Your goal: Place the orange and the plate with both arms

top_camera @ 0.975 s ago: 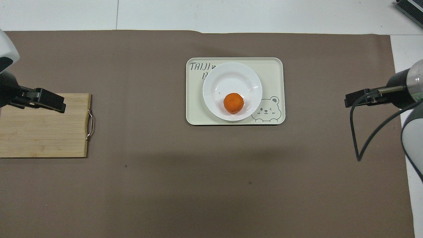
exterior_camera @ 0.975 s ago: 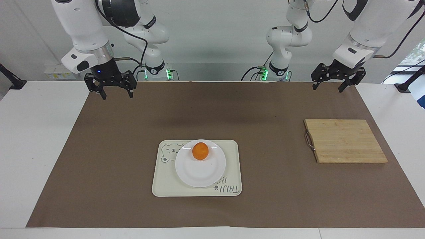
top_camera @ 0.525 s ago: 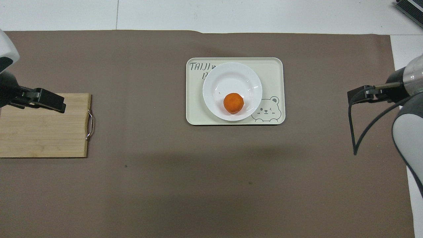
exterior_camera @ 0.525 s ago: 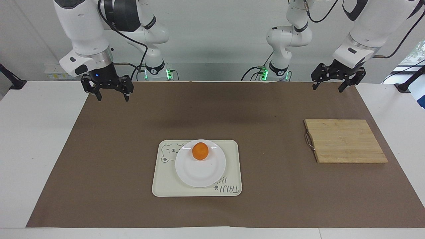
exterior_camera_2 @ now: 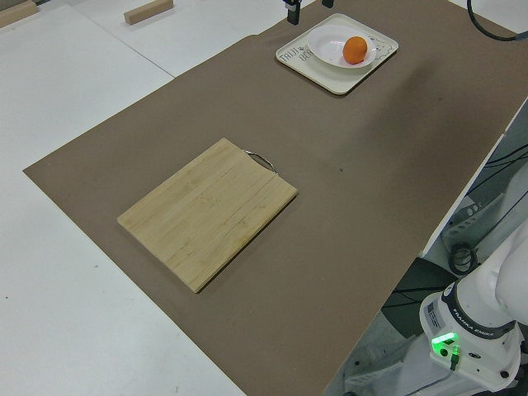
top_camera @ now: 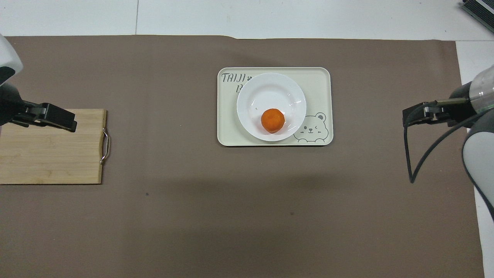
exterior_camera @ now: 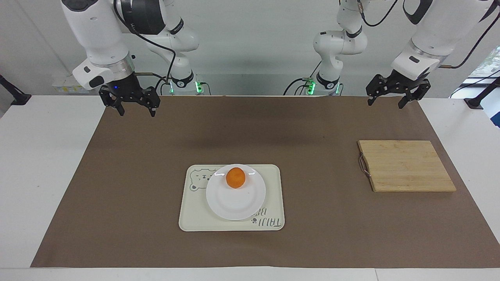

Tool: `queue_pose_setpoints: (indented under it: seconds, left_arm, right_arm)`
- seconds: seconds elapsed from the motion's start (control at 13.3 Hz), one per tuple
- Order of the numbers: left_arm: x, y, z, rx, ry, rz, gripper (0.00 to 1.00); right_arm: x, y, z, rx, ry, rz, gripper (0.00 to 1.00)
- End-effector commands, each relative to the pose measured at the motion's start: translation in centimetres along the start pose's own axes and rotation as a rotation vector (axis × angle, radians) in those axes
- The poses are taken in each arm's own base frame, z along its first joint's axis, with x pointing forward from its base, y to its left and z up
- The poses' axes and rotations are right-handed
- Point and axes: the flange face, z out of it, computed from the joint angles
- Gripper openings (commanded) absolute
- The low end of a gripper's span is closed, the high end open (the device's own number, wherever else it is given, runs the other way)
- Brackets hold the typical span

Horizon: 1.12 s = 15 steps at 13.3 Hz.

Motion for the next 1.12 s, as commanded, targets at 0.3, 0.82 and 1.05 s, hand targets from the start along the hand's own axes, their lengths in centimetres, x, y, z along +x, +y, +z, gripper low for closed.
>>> queue_pose_setpoints:
  seconds: [0.3,0.82,1.05]
  left_arm:
    - [-0.7,-0.1,-0.2,-0.002,-0.005,-0.009,1.0]
    - [-0.6,-0.4,-0.2,0.001,-0.005,-0.015,1.0]
    - [-0.6,0.0,-0.2,0.001,-0.003,-0.008,1.0]
  right_arm:
    - [-0.9,-0.6,-1.1,0.073,-0.019,0.05,1.0]
    - [-1.2,-0.4,-0.9,0.074,-0.024,0.046,1.0]
    - [-1.2,-0.4,-1.0,0.075,-0.019,0.046,1.0]
